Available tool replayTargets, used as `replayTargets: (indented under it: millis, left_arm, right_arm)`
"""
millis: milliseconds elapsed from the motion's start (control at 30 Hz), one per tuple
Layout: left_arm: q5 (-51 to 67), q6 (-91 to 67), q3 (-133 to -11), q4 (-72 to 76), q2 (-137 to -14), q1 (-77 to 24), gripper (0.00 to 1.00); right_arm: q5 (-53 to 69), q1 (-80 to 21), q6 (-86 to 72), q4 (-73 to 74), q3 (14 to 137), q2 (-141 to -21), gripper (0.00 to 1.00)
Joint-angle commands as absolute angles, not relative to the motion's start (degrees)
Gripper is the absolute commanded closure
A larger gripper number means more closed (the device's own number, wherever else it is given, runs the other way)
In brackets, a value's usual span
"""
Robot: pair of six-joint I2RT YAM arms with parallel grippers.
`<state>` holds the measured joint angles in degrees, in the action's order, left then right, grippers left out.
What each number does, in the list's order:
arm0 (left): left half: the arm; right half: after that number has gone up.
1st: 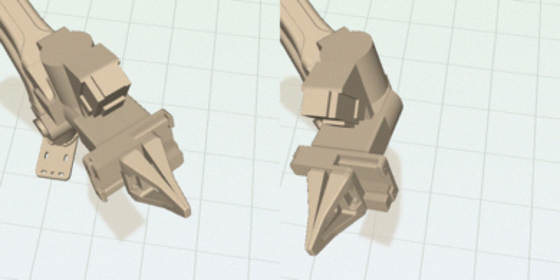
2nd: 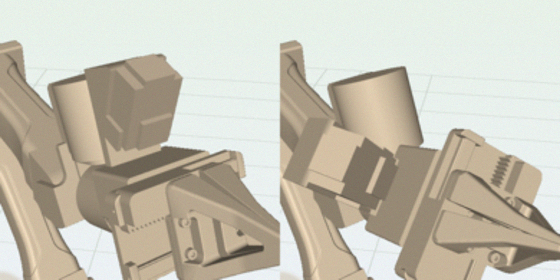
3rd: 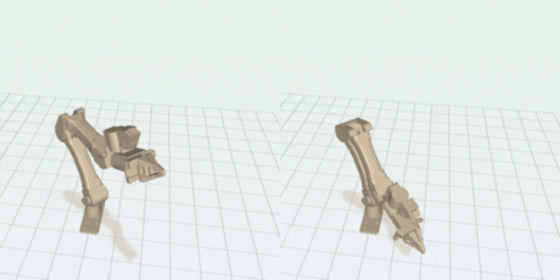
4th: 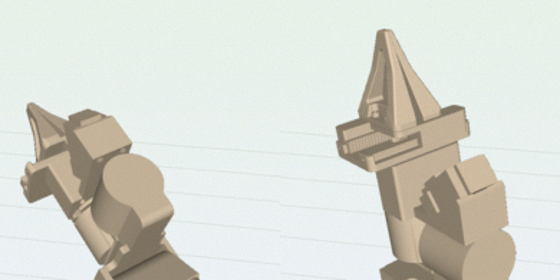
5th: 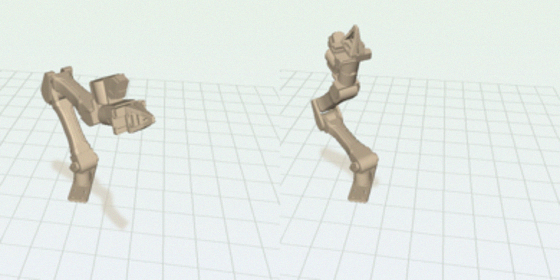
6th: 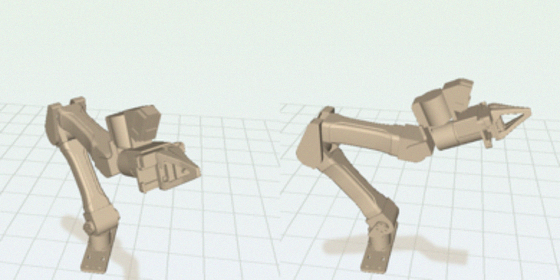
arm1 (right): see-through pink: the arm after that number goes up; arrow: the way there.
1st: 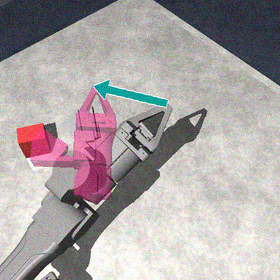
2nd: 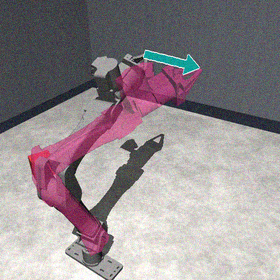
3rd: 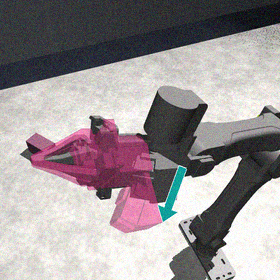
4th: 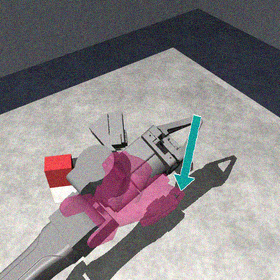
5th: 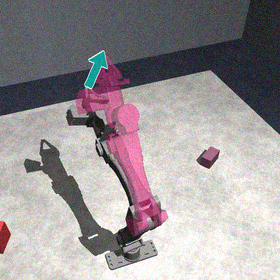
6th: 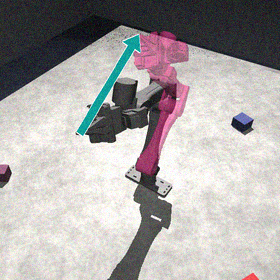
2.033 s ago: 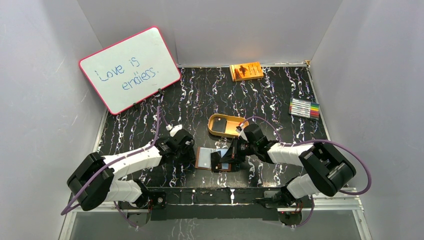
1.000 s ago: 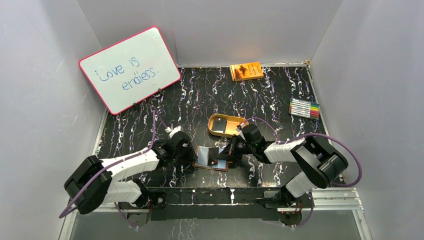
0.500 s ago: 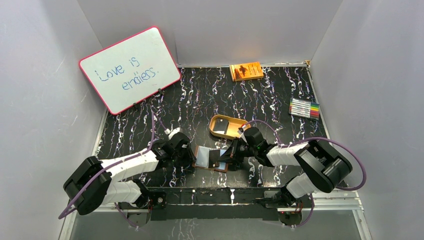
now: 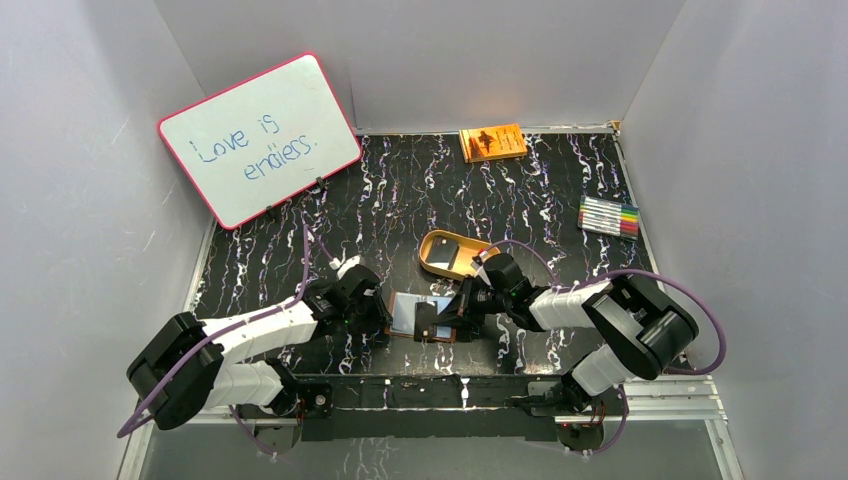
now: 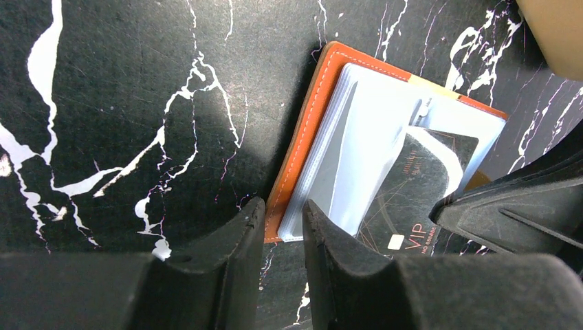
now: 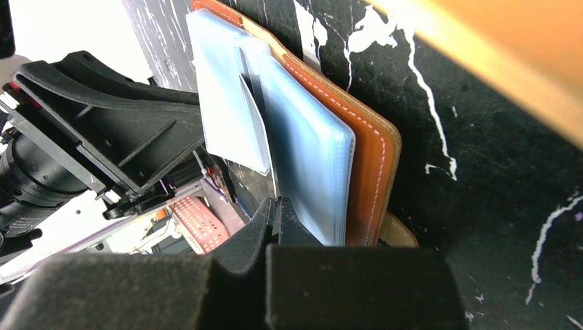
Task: Put the credit cards into the card holder
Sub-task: Insert the credit card into the card holder.
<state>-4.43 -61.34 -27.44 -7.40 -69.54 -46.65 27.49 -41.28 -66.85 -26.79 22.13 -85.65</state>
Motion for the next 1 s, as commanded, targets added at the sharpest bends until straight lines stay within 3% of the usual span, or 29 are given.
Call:
replayTargets:
  millis: [0, 600, 967]
  left_arm:
    - [-4.12, -60.84, -24.75, -13.48, -70.65, -46.85, 0.75]
    - [-3.24, -60.80, -24.65, -13.19, -69.78, -46.85, 0.77]
    - [-2.59, -60.62, -24.88, -12.49, -70.49, -46.85, 0.78]
  right_arm:
    - [28.90, -41.66, -66.78, -24.12, 22.85, -87.36, 1.00]
    - [19.26, -41.67, -69.13, -23.16, 25.18, -85.80, 1.00]
    - [20.12, -42.86, -67.68, -22.31, 28.47, -88.50, 1.00]
